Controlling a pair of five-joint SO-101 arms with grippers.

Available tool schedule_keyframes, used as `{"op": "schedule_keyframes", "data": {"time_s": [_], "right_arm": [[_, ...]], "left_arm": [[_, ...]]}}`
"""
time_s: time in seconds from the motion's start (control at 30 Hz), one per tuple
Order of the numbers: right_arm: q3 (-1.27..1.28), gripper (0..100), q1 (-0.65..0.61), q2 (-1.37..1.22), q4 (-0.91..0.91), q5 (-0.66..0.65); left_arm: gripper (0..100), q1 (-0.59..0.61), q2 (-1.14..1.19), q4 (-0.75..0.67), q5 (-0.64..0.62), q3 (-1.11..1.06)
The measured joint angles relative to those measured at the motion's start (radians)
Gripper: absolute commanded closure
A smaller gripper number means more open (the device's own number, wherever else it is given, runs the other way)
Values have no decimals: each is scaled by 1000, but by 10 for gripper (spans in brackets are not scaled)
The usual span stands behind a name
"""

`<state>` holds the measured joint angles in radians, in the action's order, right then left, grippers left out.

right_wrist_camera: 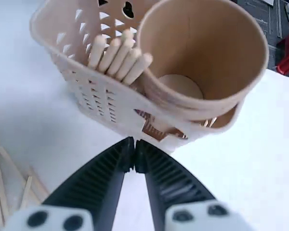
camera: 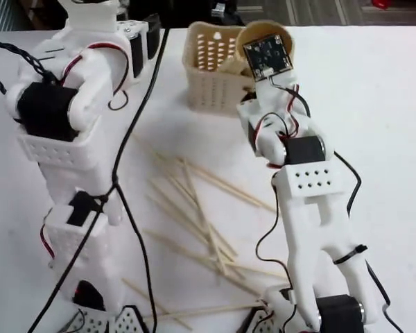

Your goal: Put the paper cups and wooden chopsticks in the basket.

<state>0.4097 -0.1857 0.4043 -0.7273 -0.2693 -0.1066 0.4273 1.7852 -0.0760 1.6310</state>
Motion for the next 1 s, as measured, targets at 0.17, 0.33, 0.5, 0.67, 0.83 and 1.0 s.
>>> {"op": "schedule_keyframes", "data": {"time_s": [0.17,0.33,0.5,0.67,0.83,1.0], "right_arm": [[0,978,0,-2,43,-2],[0,978,0,-2,21,-2],[0,978,6,-2,0,-2],[0,975,40,-2,-6,-2],[-32,974,41,41,-149,-2],[-124,974,-17,71,-364,-2]], "left_arm": [[834,0,0,0,0,0],[834,0,0,0,0,0],[834,0,0,0,0,0],[835,49,-12,0,0,9],[835,138,-89,3,0,9],[835,238,-235,3,0,-35]]}}
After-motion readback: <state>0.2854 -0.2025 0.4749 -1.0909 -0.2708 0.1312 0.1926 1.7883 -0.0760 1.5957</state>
